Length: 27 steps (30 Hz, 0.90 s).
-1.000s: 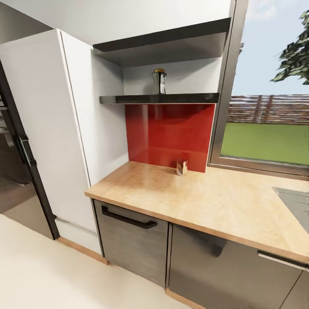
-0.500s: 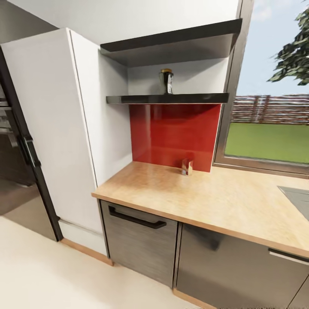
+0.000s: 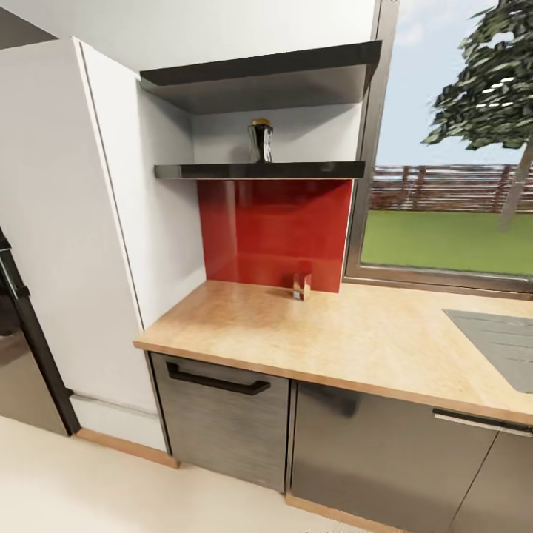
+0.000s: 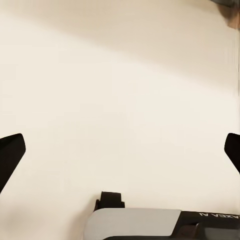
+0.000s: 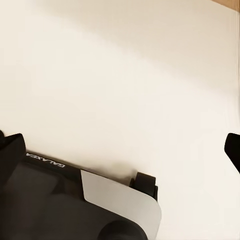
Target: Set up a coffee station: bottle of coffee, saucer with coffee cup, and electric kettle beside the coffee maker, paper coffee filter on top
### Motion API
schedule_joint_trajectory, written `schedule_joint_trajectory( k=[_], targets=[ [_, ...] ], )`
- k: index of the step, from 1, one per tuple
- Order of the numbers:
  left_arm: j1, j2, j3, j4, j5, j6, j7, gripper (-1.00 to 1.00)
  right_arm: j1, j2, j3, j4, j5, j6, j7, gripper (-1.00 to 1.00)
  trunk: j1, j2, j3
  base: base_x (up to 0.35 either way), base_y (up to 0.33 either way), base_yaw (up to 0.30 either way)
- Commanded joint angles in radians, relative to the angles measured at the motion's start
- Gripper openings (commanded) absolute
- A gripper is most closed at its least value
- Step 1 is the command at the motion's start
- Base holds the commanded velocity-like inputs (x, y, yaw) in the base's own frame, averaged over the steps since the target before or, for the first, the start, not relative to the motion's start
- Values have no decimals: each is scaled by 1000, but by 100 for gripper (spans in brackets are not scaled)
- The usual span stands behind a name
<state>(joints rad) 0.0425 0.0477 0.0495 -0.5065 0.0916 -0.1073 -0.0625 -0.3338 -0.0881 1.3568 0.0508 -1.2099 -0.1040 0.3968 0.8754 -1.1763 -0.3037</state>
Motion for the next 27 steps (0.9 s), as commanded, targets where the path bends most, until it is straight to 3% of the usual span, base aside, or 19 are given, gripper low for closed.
schedule_joint_trajectory(
  k=[1,15,21,27],
  targets=[
    [0,0,3,-1,10,0,-7,100,-1,1,8,3,-8,-3,7,100,0,-1,-1,0,2,-256],
    [0,0,3,-1,10,0,-7,100,-1,1,8,3,-8,-2,7,100,0,-1,-1,0,0,-246],
    [0,0,3,-1,10,0,-7,100,-1,1,8,3,-7,-2,5,100,0,-1,-1,0,67,-77],
    [0,0,3,-1,10,0,-7,100,-1,1,8,3,-7,-2,5,100,0,-1,-1,0,258,-12]
  ],
)
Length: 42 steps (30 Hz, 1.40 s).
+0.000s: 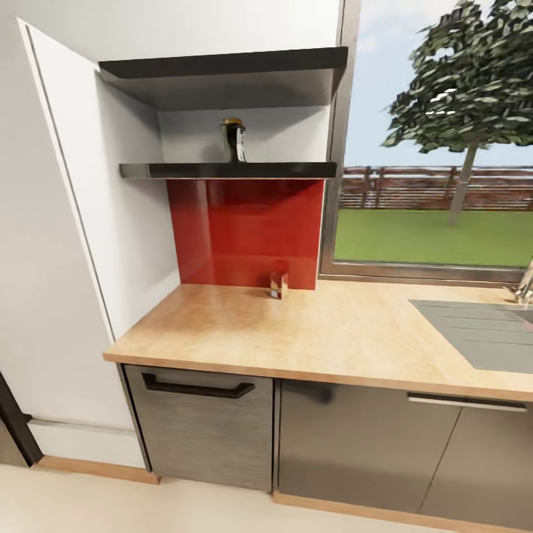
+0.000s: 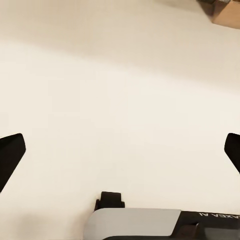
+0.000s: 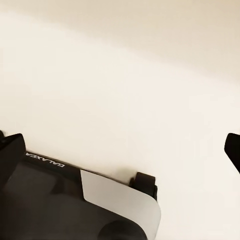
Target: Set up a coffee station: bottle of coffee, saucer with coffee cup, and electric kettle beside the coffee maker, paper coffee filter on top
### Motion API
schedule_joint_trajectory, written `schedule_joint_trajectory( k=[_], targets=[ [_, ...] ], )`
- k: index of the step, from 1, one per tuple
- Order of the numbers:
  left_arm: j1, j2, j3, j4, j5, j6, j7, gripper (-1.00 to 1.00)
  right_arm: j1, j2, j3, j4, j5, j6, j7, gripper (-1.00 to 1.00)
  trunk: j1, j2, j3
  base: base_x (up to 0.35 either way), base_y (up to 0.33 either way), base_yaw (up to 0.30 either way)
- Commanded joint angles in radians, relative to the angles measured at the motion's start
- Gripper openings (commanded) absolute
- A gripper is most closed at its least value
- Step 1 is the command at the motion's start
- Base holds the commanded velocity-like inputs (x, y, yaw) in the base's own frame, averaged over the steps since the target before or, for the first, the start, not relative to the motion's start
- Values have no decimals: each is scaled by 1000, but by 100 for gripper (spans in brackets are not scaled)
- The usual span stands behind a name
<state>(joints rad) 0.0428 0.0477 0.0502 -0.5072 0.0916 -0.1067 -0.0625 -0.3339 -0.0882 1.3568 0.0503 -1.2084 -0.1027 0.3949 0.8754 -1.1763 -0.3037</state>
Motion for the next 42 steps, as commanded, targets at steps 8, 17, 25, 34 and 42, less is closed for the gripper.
schedule_joint_trajectory(
  k=[8,17,25,34,42],
  targets=[
    [0,0,1,-1,10,0,-7,100,-1,1,8,3,-8,-3,7,100,0,-1,-1,0,301,-1],
    [0,0,2,-1,10,-1,-7,100,-1,1,8,3,-8,-3,8,100,0,-1,-1,0,267,-105],
    [0,0,2,-1,10,-1,-7,100,0,1,8,3,-9,-3,9,100,0,-1,-1,0,52,-242],
    [0,0,1,0,10,0,-7,100,-1,1,8,3,-8,-3,7,100,-19,34,15,0,3,-125],
    [0,-4,-7,1,10,3,-5,100,-1,1,8,3,-8,-3,7,100,-50,90,40,0,0,-8]
  ],
)
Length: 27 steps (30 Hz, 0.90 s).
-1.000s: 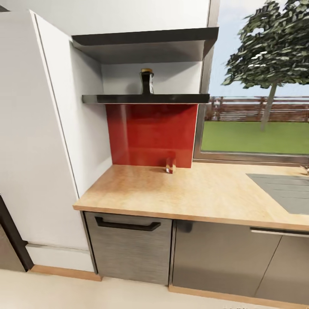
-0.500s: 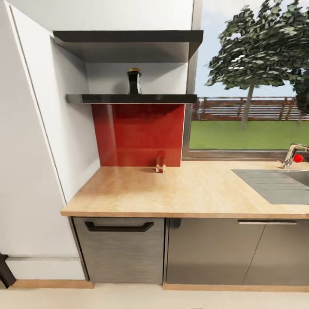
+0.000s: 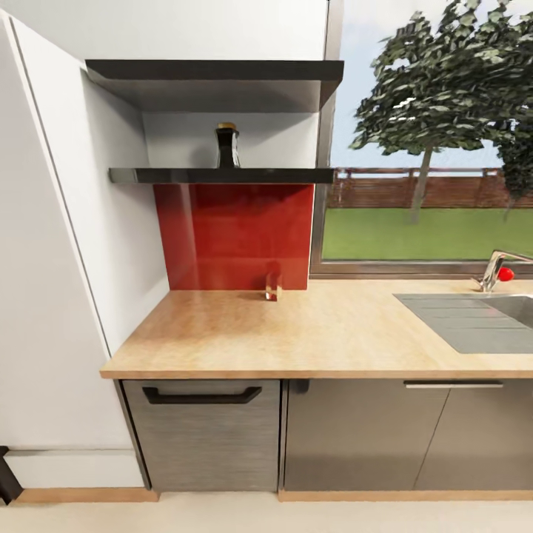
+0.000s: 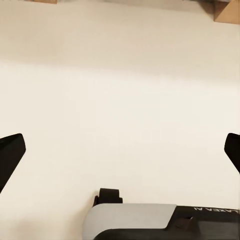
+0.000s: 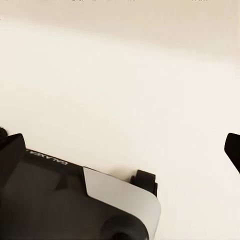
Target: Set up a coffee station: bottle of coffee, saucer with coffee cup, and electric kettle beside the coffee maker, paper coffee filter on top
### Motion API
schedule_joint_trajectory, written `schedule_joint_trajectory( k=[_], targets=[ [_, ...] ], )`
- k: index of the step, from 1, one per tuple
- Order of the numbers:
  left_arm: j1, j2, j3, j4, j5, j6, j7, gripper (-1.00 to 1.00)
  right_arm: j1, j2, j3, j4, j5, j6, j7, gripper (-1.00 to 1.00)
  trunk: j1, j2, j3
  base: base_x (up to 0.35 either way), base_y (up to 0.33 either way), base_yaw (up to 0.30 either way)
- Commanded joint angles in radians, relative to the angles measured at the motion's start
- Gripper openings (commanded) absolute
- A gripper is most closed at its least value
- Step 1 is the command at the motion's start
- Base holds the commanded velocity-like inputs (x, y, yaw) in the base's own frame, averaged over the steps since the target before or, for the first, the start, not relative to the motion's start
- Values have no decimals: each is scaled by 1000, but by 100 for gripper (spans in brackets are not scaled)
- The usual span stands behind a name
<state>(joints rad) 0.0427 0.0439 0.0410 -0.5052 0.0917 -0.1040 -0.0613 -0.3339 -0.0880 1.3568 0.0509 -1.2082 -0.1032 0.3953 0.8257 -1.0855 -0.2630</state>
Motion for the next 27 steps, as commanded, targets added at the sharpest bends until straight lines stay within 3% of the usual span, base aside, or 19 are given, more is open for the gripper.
schedule_joint_trajectory(
  k=[1,27],
  targets=[
    [0,-1,2,-1,10,0,-6,100,0,1,8,3,-8,-3,7,100,-4,7,2,0,0,0],
    [0,-2,2,-1,10,0,-6,100,0,-6,8,3,-10,-6,7,100,-104,189,84,0,0,0]
  ],
)
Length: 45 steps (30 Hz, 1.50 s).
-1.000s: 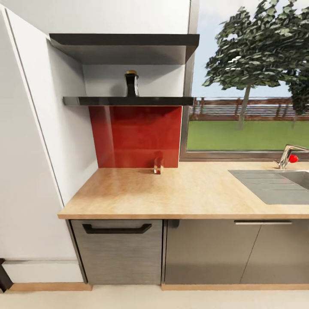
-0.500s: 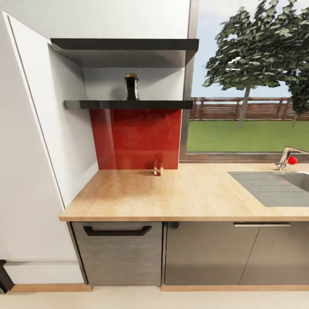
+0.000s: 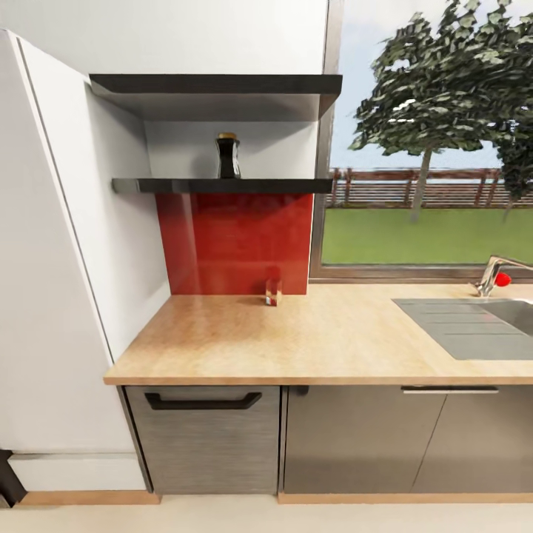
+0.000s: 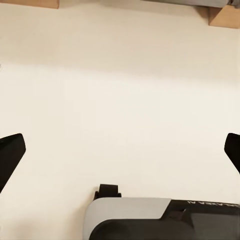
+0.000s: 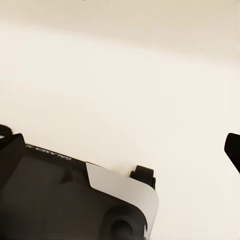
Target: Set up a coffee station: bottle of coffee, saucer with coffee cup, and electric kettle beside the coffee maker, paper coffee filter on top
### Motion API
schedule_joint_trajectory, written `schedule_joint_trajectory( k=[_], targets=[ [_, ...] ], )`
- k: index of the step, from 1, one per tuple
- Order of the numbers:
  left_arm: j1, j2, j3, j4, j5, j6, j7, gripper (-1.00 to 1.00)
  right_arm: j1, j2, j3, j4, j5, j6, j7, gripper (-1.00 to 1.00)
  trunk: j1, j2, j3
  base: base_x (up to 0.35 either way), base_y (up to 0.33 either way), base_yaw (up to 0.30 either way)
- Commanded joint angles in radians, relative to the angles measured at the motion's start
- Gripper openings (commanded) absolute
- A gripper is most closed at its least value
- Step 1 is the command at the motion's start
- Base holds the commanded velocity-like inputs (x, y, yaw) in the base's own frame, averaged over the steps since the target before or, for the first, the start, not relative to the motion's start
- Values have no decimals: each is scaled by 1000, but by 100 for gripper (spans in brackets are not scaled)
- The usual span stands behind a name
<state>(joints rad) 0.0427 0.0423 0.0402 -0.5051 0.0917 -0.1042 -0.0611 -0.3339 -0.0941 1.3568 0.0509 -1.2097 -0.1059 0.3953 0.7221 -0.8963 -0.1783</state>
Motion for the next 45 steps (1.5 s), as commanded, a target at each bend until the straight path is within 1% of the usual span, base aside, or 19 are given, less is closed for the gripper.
schedule_joint_trajectory(
  k=[1,37,45],
  targets=[
    [0,0,2,-1,10,0,-6,100,-1,1,8,3,-8,-3,7,100,-4,6,2,0,0,0],
    [0,-1,3,-1,10,-1,-6,100,0,1,10,3,-8,-3,1,100,-142,258,115,0,0,0],
    [0,1,14,-2,11,-4,-4,100,-1,1,9,3,-8,-1,-1,100,-172,314,140,0,0,0]
  ],
)
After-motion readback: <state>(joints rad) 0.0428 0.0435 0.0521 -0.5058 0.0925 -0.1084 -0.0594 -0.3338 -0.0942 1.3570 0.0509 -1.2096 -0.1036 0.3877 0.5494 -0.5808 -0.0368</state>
